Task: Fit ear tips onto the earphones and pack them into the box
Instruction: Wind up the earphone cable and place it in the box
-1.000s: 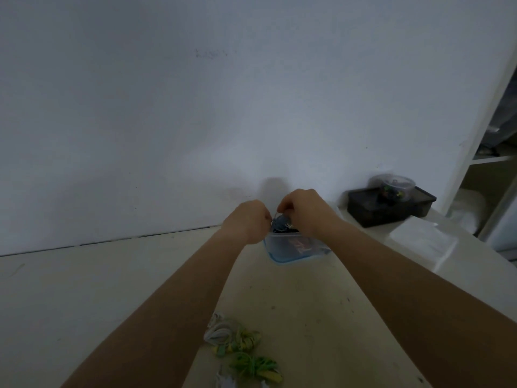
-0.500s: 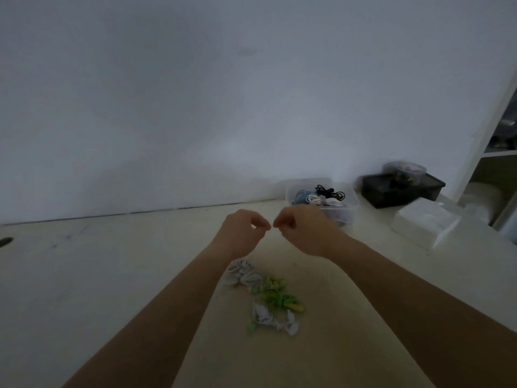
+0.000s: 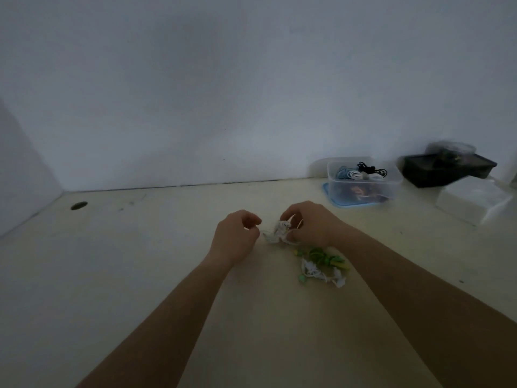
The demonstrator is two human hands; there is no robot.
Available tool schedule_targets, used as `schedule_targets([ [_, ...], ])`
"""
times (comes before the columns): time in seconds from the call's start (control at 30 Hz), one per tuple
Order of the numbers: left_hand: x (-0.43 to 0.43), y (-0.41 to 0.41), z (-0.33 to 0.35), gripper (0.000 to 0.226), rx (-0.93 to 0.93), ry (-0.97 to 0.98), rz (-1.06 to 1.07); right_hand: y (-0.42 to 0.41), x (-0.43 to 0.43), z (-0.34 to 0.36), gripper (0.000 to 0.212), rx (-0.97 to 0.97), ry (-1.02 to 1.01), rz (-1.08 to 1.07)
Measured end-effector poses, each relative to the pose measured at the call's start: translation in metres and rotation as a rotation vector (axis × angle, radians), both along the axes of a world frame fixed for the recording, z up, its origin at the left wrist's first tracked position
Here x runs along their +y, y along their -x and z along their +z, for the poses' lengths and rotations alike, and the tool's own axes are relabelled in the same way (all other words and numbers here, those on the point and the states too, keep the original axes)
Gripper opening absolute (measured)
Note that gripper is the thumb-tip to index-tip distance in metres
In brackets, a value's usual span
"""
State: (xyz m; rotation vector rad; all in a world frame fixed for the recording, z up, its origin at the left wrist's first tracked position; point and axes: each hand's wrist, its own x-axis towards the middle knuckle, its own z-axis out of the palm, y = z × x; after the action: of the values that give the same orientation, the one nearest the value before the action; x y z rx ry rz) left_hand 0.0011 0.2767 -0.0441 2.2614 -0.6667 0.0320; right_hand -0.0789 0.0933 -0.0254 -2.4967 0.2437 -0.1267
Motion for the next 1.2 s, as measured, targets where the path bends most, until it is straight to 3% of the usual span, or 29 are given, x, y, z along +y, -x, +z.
schedule_targets([
  [0.2,0.004,-0.003,-0.001,0.045,0.060,-0.073,-0.136,-0.003,-0.003,0.011,0.032,-0.009,-0.069,0.063],
  [0.33,-0.010,0.002,0.000,0.042,0.078,-0.113,-0.253,-0.002,-0.002,0.011,0.024,0.027,-0.011,0.084],
  [0.5,-0.017,0.009,-0.001,0.044,0.042,-0.108,-0.252,-0.005,0.002,0.013,0.012,0.074,-0.016,0.021],
  [0.6,-0.018,0.010,-0.001,0.051,0.050,-0.080,-0.259,-0.006,0.002,0.009,0.026,0.073,0.036,-0.012],
  [0.73,-0.014,0.009,-0.001,0.056,0.077,-0.023,-0.262,-0.007,0.004,0.012,0.019,-0.038,0.016,-0.078],
  [0.9,-0.003,0.003,0.004,0.046,0.144,0.104,-0.204,-0.003,0.012,0.033,0.017,-0.165,-0.211,-0.118],
  [1.0,0.008,-0.001,0.011,0.038,0.196,0.197,-0.157,-0.003,0.019,0.044,0.022,-0.205,-0.506,-0.181],
  [1.1,0.027,-0.002,0.020,0.032,0.218,0.239,-0.123,-0.002,0.031,0.055,0.024,-0.217,-0.761,-0.218],
  [1.2,0.046,0.003,0.030,0.027,0.279,0.326,-0.127,-0.002,0.048,0.058,0.018,-0.160,-0.871,-0.173],
])
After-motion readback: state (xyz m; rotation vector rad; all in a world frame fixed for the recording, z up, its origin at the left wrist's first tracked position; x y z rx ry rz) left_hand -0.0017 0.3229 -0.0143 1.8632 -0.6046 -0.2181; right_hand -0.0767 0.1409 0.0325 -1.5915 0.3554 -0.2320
